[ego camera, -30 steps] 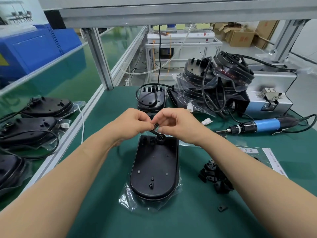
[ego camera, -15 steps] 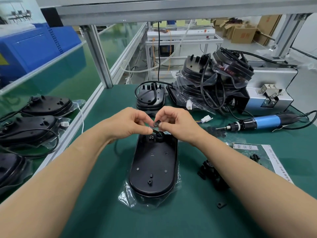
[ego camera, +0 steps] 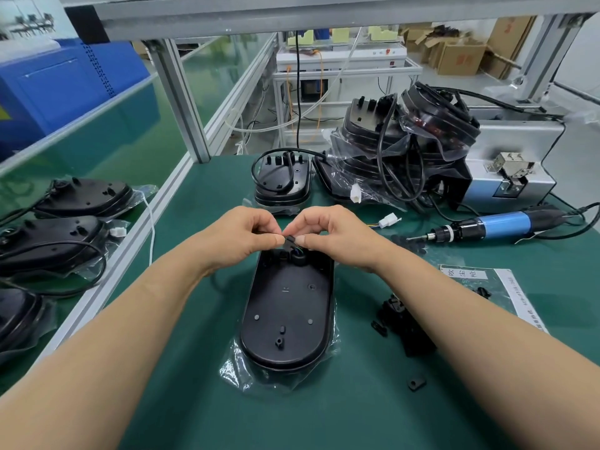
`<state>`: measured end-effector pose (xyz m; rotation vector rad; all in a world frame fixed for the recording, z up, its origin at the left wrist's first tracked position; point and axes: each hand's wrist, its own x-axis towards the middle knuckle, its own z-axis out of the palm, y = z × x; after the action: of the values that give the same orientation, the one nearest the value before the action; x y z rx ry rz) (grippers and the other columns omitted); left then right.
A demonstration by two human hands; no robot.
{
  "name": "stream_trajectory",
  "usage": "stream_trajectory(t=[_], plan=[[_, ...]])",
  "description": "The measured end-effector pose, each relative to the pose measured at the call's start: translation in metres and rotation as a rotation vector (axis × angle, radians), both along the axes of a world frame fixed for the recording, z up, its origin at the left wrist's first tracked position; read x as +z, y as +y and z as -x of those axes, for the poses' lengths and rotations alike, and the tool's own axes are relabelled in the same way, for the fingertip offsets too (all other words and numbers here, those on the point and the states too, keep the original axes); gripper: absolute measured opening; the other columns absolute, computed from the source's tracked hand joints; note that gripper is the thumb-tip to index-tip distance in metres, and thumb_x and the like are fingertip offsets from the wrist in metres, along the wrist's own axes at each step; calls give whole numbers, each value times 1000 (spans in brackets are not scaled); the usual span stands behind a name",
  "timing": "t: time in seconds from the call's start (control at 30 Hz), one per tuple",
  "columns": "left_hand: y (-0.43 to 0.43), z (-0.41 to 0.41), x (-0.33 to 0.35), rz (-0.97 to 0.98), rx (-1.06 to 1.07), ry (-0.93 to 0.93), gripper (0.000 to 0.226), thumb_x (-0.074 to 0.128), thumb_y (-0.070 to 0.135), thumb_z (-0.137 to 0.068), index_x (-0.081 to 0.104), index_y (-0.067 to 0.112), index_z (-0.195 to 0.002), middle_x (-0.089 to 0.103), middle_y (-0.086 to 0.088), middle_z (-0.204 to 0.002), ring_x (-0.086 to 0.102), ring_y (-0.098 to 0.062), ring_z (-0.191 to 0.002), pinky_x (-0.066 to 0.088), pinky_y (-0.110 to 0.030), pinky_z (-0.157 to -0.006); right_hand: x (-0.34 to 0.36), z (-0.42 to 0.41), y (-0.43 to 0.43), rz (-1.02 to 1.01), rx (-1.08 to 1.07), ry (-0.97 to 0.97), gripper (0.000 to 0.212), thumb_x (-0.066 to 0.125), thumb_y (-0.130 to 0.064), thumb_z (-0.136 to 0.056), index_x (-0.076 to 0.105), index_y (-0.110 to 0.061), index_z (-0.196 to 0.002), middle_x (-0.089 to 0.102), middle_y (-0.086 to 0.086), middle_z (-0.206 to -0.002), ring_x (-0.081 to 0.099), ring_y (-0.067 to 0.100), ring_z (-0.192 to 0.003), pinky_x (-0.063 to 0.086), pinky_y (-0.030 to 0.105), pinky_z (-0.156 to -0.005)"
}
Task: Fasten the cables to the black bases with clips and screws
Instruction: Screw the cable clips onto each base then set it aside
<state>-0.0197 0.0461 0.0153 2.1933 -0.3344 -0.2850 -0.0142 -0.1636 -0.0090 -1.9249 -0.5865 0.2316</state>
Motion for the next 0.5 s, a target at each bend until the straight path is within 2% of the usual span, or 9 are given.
stream_trajectory(t=[0.07, 0.13, 0.17, 0.2, 0.3, 0.4, 0.5], plan=[[0, 0, -2, 2, 13, 1, 6, 70, 14, -87, 69, 10, -83, 61, 2, -74, 52, -9, -71, 44, -27, -75, -1, 2, -1, -2, -11, 13, 21, 60, 1, -93, 72, -9, -107, 75, 3, -93, 65, 4, -84, 53, 24, -82], [-1, 0, -2, 16, 17, 10, 7, 70, 15, -88, 68, 10, -83, 61, 4, -72, 52, -8, -70, 44, -23, -73, -3, 5, -1, -12, -63, 16, 13, 63, -7, -92, 71, -12, -102, 74, 3, -85, 61, 12, -79, 53, 41, -83], [-1, 0, -1, 28, 17, 17, 8, 69, 15, -88, 68, 9, -83, 60, 6, -70, 51, -6, -67, 43, -19, -69, -5, 6, 1, -18, -92, 2, 9, 65, -9, -92, 70, -11, -99, 73, 5, -82, 59, 15, -76, 53, 44, -82], [-1, 0, 0, 41, 14, 24, 8, 69, 15, -88, 67, 9, -83, 59, 7, -68, 50, -5, -63, 42, -15, -64, -6, 7, 3, -24, -113, -18, 5, 67, -10, -91, 71, -11, -94, 73, 7, -81, 58, 14, -74, 52, 43, -80], [-1, 1, 3, 78, 11, 60, 8, 69, 11, -88, 66, 5, -84, 67, -1, -70, 52, -8, -55, 38, -11, -50, -10, 7, 7, -15, -146, -85, 9, 74, -12, -87, 74, -19, -83, 66, -9, -83, 54, -7, -73, 43, 18, -76], [-3, 3, 2, 123, 46, 103, 13, 71, 10, -85, 60, 7, -92, 71, -6, -71, 55, -13, -51, 31, -13, -41, -12, 5, 9, -24, -186, -34, 14, 79, -16, -84, 75, -29, -79, 58, -3, -98, 52, 1, -81, 39, 24, -80], [-5, 1, 3, 118, 11, 116, 22, 74, 3, -81, 60, 8, -98, 72, -13, -74, 53, -14, -53, 38, -12, -47, -14, 7, 10, -13, -196, -3, 5, 79, -19, -84, 80, -23, -87, 62, -2, -96, 56, 8, -87, 45, 32, -84]])
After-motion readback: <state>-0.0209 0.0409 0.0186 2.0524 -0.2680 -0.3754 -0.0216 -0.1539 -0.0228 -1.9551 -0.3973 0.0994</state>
